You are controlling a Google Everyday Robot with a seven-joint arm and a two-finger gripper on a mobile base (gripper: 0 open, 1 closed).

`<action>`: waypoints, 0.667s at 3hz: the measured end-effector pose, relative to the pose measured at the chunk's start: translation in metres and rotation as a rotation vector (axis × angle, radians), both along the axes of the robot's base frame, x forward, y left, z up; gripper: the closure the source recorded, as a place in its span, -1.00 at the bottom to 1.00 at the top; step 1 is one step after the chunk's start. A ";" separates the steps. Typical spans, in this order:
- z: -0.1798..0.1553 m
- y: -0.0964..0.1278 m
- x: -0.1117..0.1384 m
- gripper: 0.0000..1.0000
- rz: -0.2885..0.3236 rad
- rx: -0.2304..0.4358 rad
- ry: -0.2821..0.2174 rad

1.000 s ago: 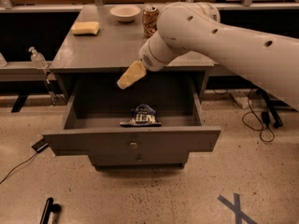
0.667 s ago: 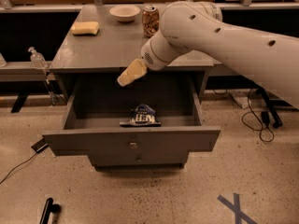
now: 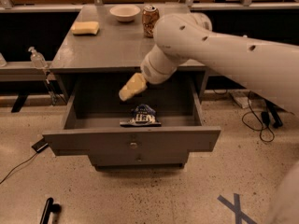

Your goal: Pick blue chip bag from top drawer and place on counter

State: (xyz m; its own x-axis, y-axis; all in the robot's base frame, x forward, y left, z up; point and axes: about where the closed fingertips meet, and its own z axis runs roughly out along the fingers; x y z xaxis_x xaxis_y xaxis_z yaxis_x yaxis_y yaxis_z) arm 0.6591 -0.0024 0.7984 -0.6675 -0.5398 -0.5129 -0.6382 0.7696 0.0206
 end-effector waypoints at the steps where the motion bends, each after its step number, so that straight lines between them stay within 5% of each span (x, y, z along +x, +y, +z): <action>1: -0.050 -0.012 -0.020 -1.00 -0.094 -0.009 0.182; 2: -0.093 -0.007 -0.030 -1.00 -0.148 0.012 0.283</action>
Offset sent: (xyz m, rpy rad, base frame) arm -0.0357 0.0006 -0.1401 0.0542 0.3760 -0.2175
